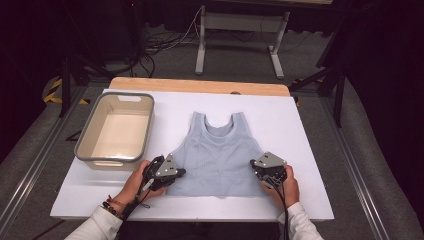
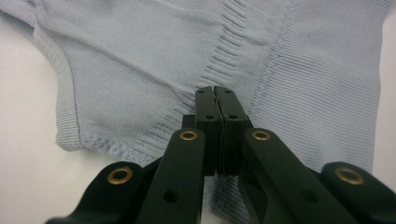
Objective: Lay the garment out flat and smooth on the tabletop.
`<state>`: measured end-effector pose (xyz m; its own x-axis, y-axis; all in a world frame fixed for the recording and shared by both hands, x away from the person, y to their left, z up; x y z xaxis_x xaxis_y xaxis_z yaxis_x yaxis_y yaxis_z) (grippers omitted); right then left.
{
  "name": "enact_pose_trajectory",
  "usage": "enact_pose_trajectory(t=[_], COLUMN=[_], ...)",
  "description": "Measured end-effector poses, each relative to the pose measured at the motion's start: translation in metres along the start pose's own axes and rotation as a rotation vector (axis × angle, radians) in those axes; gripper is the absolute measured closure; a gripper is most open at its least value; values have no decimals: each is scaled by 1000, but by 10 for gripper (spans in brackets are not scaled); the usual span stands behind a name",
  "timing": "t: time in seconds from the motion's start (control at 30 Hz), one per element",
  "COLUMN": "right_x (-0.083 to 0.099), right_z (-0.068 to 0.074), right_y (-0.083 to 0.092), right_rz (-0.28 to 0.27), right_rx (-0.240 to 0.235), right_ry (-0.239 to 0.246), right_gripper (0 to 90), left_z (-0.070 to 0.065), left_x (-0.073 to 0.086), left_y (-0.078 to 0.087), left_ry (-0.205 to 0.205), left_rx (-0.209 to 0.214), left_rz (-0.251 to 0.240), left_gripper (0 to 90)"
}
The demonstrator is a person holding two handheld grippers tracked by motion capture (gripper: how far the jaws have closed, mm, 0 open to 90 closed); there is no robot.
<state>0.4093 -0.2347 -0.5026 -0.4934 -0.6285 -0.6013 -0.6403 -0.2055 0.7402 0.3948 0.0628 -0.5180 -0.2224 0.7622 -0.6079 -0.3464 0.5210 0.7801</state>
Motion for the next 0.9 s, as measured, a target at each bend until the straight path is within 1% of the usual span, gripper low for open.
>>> enact_pose_trajectory(t=[0.03,0.07,0.1,0.17,0.2,0.23,0.3,0.37,0.4,0.47,0.5,0.57,0.6,0.63,0.67,0.7,0.73,0.83,0.9], right_x=[3,7,7,10,11,11,11,9,9,5,1,-9,-13,-20,-25,-34,-40,-57,-67], right_z=[-5,-13,-13,-19,-21,-21,-21,-21,-22,-23,-24,-25,-26,-25,-25,-25,-23,-16,-9], right_y=[-1,-1,-1,-1,-1,-1,-1,1,2,6,10,17,19,21,22,22,21,16,8], right_rz=[4,14,14,22,21,24,32,30,28,4,-20,-61,-79,-104,-116,-135,-142,-153,-141], right_rx=[6,16,16,28,22,18,38,44,44,34,22,14,4,-17,-22,-29,-31,-42,-54], right_ry=[-20,-47,-47,-67,-76,-81,-66,-57,-59,-84,-98,-104,-105,-115,-120,-121,-114,-76,-44], right_gripper=[899,899,899,899,899,899,899,899,898,898,898,898,898,898,898,898,898,898,898], left_z=[0,0,1,1,1,1,1,0,0,1,2,6,10,12,17,20,22,29,35], left_x=[1,0,0,0,1,1,1,0,0,-2,-3,-7,-12,-15,-23,-28,-33,-46,-54], left_y=[0,-1,0,0,0,0,0,0,1,3,4,6,7,7,6,4,3,1,-3], left_ry=[7,6,9,17,24,24,31,31,33,24,35,48,76,88,98,92,86,92,104], left_rx=[2,12,10,10,12,9,2,-12,-18,-23,-29,-42,-37,-38,-46,-55,-68,-79,-91], left_rz=[6,-6,-6,-6,-5,-5,-5,-8,-4,-21,-27,-55,-81,-92,-108,-110,-112,-127,-130], left_gripper=[891,891,891,890,884,884,879,867,860,844,838,819,820,819,818,809,808,810,807])
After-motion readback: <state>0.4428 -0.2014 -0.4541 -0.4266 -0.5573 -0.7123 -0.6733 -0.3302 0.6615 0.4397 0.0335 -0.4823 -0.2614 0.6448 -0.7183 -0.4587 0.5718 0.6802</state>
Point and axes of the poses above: each handheld gripper's, and its own axes: y roughly backward along the jaws, x roughly out of its underside, z roughly to its left, the point moved 7 cm from there along -y, roughly forward along the jaws, and after that the axes turned 9 degrees about z, right-handed, at the moved point
